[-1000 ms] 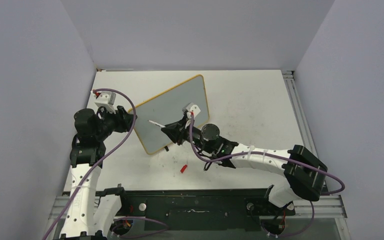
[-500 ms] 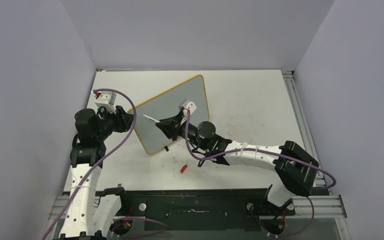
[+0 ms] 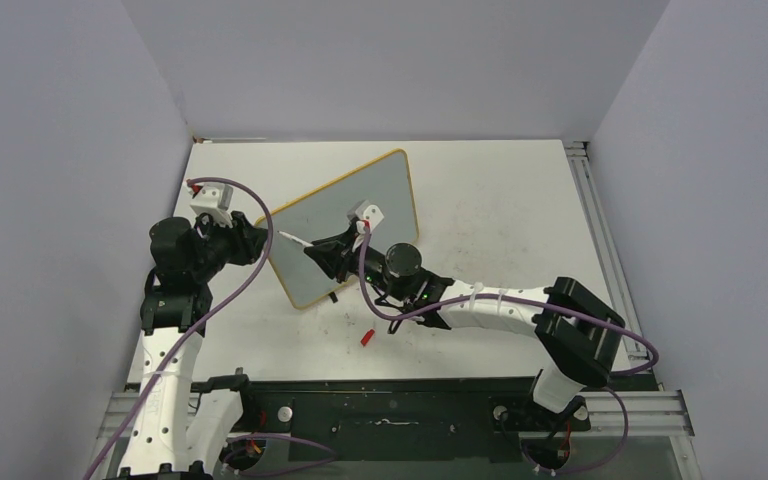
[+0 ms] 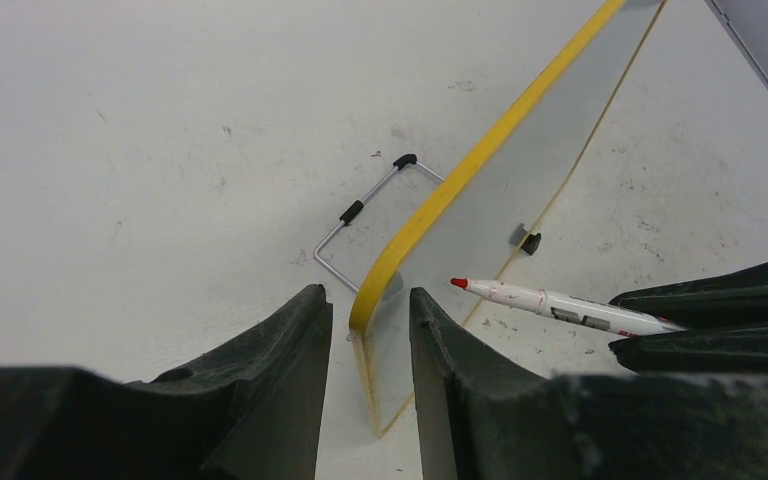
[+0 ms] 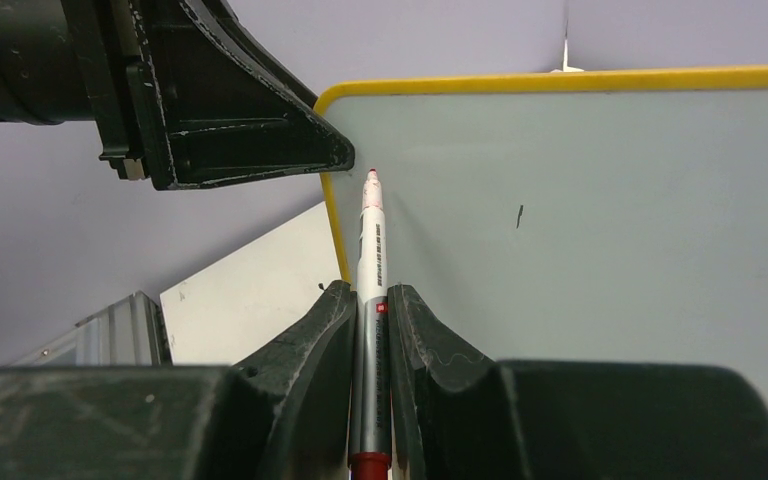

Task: Write a sentence on the whiteboard

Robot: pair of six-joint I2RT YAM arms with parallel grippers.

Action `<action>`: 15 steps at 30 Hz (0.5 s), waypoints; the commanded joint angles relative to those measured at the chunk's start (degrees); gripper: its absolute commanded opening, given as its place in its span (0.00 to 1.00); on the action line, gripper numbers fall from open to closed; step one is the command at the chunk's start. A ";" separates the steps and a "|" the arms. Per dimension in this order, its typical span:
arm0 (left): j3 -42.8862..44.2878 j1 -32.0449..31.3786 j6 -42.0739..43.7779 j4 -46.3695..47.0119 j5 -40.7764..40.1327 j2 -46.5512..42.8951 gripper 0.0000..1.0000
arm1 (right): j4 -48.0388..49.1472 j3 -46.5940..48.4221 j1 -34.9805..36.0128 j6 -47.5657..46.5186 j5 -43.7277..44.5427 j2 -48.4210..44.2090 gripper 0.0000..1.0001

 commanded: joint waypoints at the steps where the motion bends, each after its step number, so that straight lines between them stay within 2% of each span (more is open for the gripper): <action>1: 0.49 -0.43 0.63 1.22 0.56 -0.46 0.32 | 3.63 2.74 0.63 -1.07 0.13 -0.13 0.05; 15: 0.37 -0.78 0.72 1.13 0.56 -0.59 0.30 | 4.40 2.73 0.87 -2.07 2.58 0.96 0.05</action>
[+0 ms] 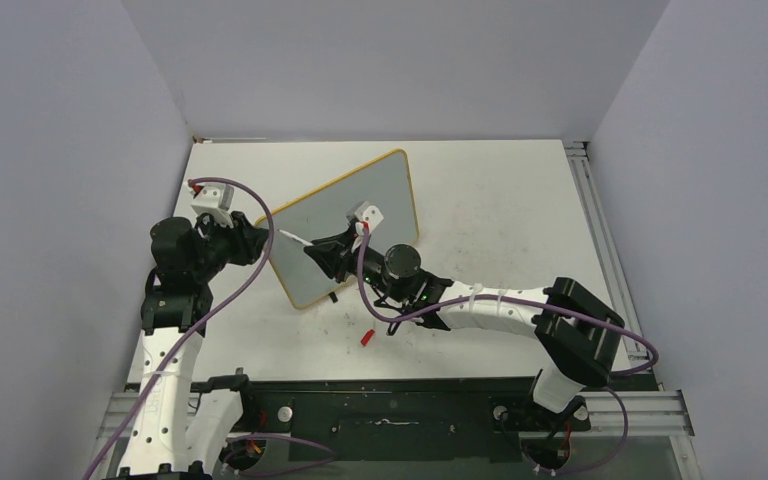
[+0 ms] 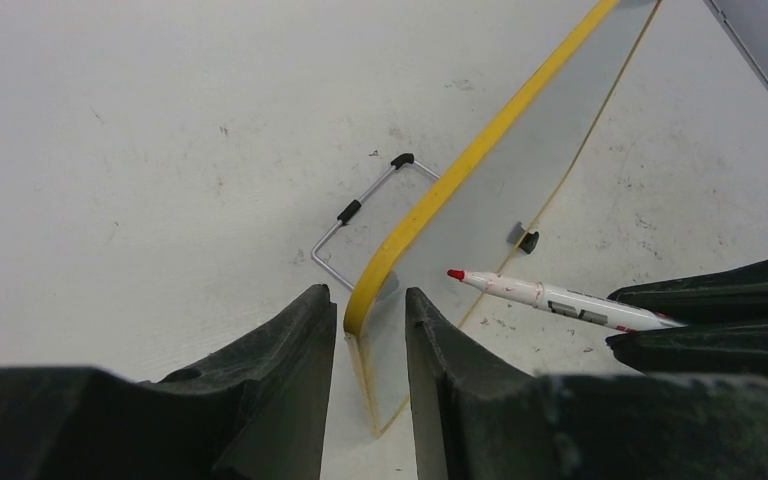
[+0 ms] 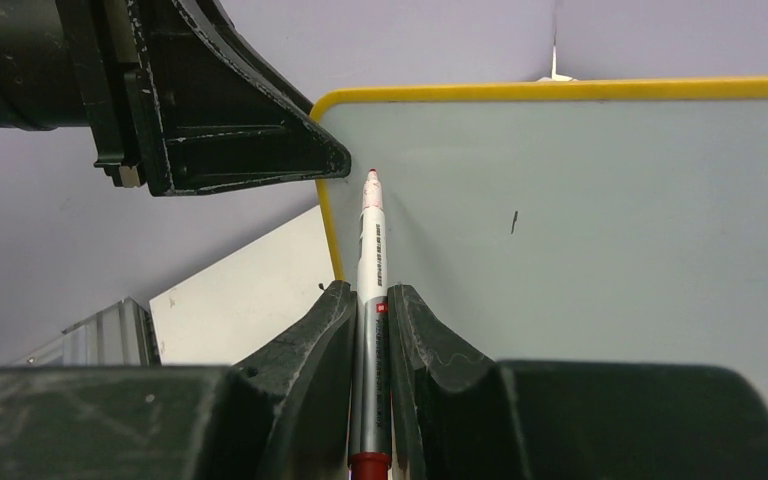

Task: Write a sentence on the whiteboard

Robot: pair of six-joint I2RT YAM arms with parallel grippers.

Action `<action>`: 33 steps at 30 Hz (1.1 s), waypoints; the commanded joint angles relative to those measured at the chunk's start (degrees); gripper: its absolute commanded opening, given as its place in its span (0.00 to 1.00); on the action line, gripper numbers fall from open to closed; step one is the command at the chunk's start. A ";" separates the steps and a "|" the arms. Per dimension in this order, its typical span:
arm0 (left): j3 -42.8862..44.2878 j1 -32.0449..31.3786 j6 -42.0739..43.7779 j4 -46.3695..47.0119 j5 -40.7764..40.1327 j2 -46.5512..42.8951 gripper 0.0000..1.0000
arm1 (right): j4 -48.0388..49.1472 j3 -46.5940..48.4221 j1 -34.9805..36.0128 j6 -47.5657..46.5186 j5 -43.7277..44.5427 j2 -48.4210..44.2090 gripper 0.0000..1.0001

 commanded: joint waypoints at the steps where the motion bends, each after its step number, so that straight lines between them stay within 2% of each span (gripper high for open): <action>1: 0.37 -0.36 0.69 1.13 0.58 -0.65 0.29 | 4.29 2.61 0.48 -0.95 1.32 0.83 0.05; 33: 0.33 -0.59 0.90 1.03 0.60 -0.86 0.28 | 1.97 3.33 1.01 -1.42 1.82 4.10 0.05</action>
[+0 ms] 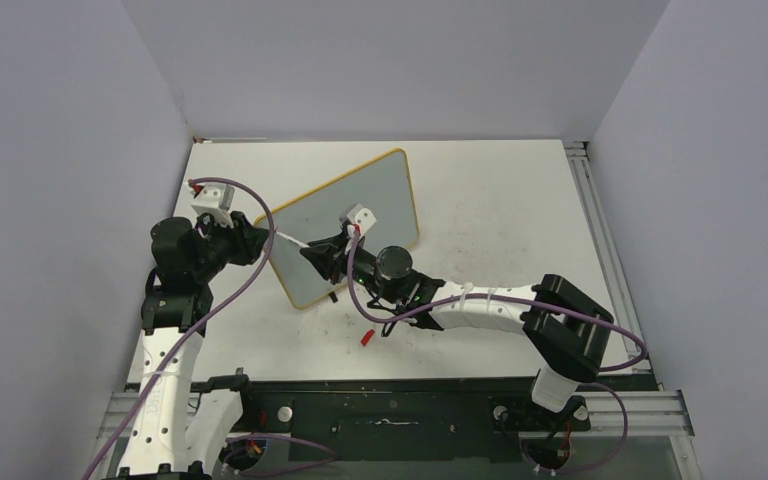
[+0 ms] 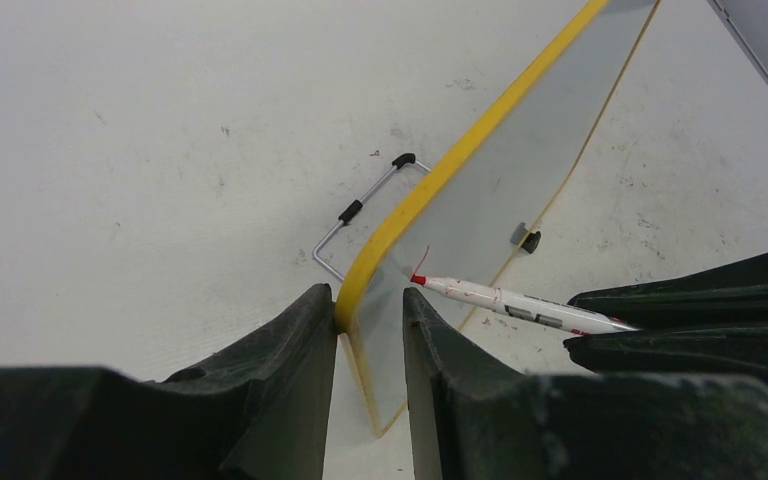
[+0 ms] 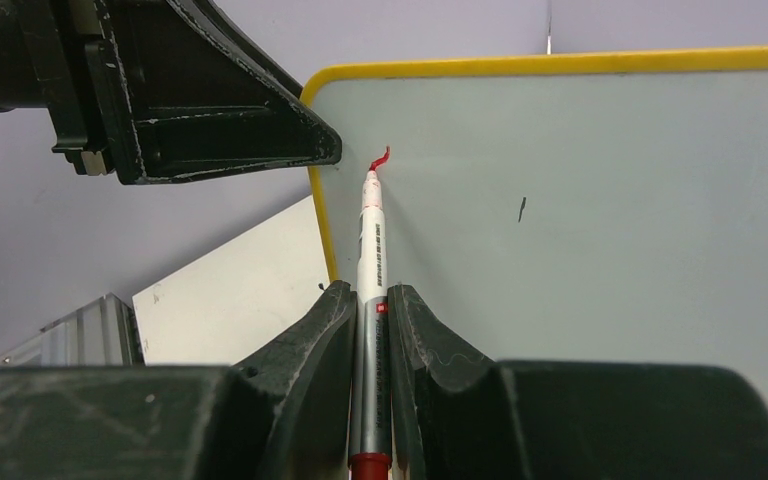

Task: Write a sentence on the whiteboard

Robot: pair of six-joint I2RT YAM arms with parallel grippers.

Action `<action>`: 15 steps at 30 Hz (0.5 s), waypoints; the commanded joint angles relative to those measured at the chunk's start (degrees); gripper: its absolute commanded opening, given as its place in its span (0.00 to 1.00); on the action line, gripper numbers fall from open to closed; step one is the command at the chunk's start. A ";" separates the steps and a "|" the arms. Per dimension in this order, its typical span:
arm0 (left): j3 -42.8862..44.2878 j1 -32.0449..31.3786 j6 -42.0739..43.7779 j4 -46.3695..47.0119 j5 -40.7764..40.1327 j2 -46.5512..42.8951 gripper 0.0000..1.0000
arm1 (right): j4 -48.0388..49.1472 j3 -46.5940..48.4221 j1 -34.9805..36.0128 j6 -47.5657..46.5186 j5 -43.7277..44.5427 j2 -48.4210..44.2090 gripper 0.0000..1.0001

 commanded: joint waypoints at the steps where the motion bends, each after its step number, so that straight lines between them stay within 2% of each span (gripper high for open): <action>1: 0.33 -0.37 0.68 0.96 0.76 -0.89 0.28 | 1.23 1.74 0.62 -0.47 0.22 1.16 0.05; 15: 0.37 -0.32 0.86 0.91 0.61 -1.05 0.28 | 0.08 -0.37 0.84 -0.75 1.26 0.38 0.05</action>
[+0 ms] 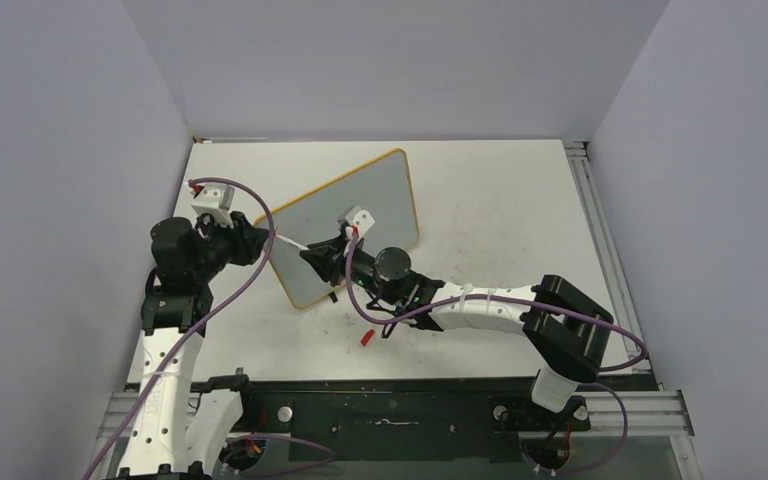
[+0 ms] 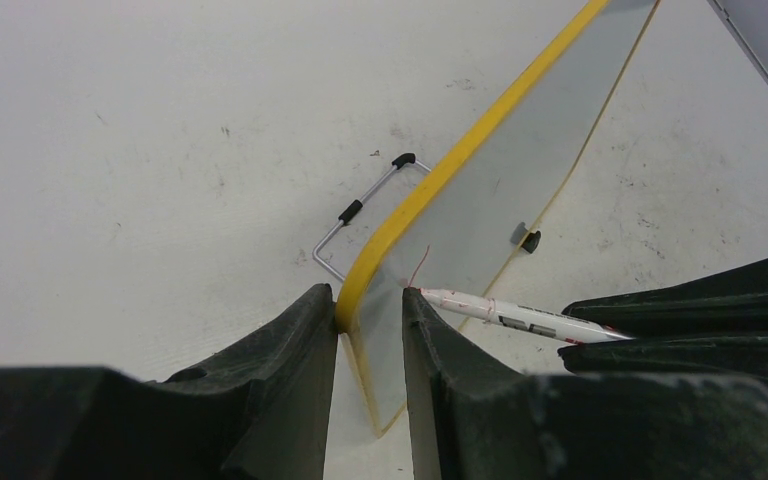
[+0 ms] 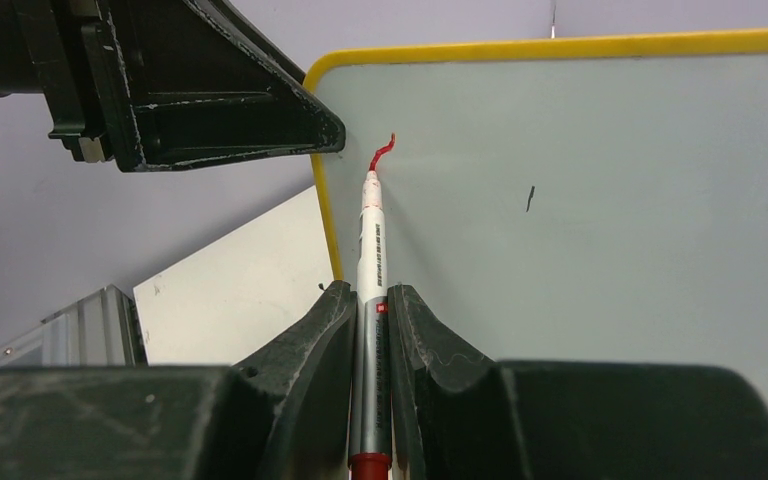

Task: Write a sentence on the whiteboard

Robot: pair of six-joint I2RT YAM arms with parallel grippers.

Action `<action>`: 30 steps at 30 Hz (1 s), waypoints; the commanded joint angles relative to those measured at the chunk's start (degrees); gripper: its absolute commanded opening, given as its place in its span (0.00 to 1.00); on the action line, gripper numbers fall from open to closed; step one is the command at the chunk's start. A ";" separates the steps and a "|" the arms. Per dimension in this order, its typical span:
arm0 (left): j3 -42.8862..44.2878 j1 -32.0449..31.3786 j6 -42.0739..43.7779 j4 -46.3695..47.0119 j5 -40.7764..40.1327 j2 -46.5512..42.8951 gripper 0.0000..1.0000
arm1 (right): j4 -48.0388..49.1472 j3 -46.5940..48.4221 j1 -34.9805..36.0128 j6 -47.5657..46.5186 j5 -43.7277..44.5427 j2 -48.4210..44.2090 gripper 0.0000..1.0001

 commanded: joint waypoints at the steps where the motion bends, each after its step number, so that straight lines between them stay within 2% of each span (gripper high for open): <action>1: 0.39 -0.37 0.79 0.94 0.66 -0.97 0.28 | 0.90 -0.48 0.44 -0.74 1.36 0.31 0.05; 19: 0.39 -0.31 0.88 0.89 0.67 -1.00 0.27 | 1.24 -3.88 0.58 -1.64 7.71 -2.18 0.05; 30: 0.39 -0.35 0.96 0.83 0.75 -1.15 0.27 | 0.91 -5.49 0.62 -1.61 8.30 -2.74 0.05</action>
